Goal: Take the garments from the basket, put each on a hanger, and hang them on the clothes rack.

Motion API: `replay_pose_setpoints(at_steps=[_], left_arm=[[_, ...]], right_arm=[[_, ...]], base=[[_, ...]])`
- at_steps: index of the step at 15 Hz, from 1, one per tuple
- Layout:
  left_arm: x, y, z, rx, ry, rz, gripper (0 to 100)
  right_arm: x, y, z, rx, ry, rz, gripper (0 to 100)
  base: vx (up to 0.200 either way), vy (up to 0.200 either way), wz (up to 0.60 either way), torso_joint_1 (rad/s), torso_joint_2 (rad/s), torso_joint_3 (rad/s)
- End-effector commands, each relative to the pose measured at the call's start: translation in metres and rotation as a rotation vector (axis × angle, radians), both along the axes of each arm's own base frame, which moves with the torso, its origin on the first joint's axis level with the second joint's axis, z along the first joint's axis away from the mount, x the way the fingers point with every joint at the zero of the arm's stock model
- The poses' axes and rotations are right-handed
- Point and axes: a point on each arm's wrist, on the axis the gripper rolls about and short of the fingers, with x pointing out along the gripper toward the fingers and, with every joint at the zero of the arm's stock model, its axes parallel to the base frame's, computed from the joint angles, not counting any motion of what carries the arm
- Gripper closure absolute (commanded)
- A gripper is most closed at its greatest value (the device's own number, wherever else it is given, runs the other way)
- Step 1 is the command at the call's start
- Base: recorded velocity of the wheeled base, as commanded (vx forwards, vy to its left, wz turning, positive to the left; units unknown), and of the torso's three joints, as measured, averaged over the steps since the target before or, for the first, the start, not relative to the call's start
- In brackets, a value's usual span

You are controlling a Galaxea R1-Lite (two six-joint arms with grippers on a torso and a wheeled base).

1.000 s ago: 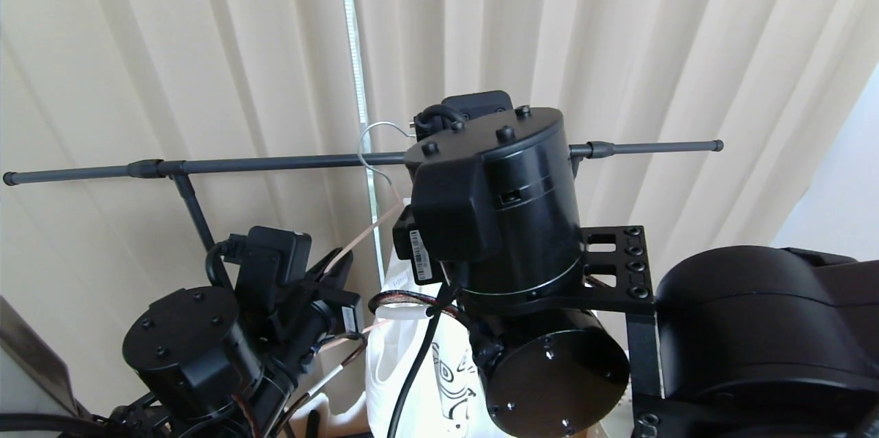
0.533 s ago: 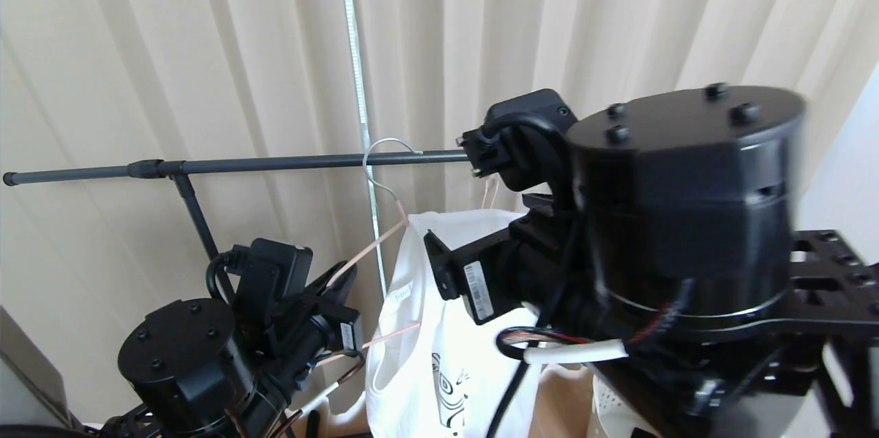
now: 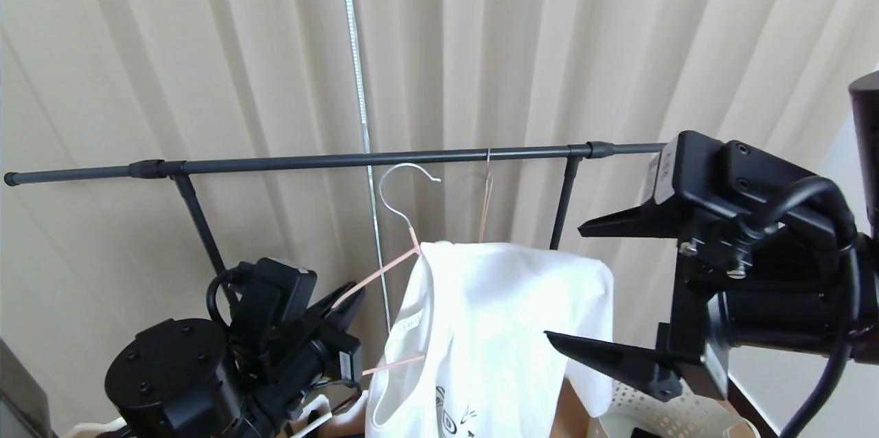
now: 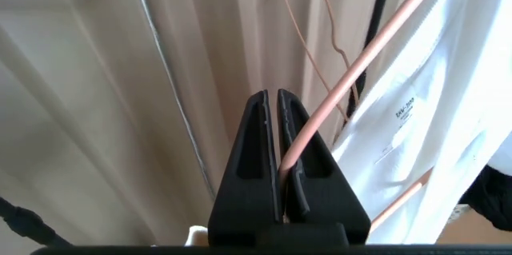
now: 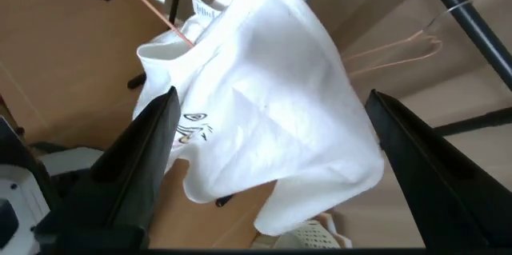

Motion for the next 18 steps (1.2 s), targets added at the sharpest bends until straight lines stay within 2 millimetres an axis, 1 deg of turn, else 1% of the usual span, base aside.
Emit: replay_pose_setpoints(at_steps=[1, 2, 3, 4, 5, 6, 7, 8, 10, 18], left_arm=[[-0.004, 0.000, -0.001, 0.006, 0.007, -0.015, 100], [-0.005, -0.001, -0.002, 0.007, 0.009, -0.025, 100], [-0.006, -0.002, -0.002, 0.009, 0.010, -0.039, 100], [-0.007, -0.002, -0.002, 0.011, 0.012, -0.044, 100], [-0.010, -0.001, -0.005, 0.020, 0.025, -0.068, 100], [-0.011, -0.002, -0.005, 0.020, 0.025, -0.074, 100], [-0.012, -0.002, -0.004, 0.019, 0.024, -0.076, 100], [-0.012, -0.003, -0.004, 0.016, 0.023, -0.080, 100], [-0.014, -0.003, -0.003, 0.013, 0.020, -0.088, 100], [-0.020, -0.005, 0.000, 0.007, 0.013, -0.110, 100]], right_arm=[[0.009, -0.012, 0.005, -0.011, 0.022, -0.005, 0], [0.017, -0.013, 0.008, -0.045, 0.108, 0.036, 0], [0.023, -0.015, 0.011, -0.071, 0.153, 0.082, 0], [0.025, -0.015, 0.011, -0.080, 0.162, 0.095, 0], [0.040, -0.019, 0.012, -0.133, 0.208, 0.179, 0], [0.053, -0.017, 0.008, -0.163, 0.261, 0.222, 0], [0.061, -0.012, 0.003, -0.166, 0.318, 0.256, 0], [0.070, -0.005, -0.007, -0.166, 0.358, 0.290, 0], [0.084, 0.002, -0.018, -0.179, 0.376, 0.315, 0], [0.107, 0.011, -0.036, -0.176, 0.389, 0.307, 0]], base=[[0.000, 0.000, 0.00, 0.000, 0.00, 0.000], [0.000, 0.000, 0.00, 0.000, 0.00, 0.000], [0.000, 0.000, 0.00, 0.000, 0.00, 0.000], [0.000, 0.000, 0.00, 0.000, 0.00, 0.000], [0.000, 0.000, 0.00, 0.000, 0.00, 0.000], [0.000, 0.000, 0.00, 0.000, 0.00, 0.000], [0.000, 0.000, 0.00, 0.000, 0.00, 0.000], [0.000, 0.000, 0.00, 0.000, 0.00, 0.000], [0.000, 0.000, 0.00, 0.000, 0.00, 0.000], [0.000, 0.000, 0.00, 0.000, 0.00, 0.000]])
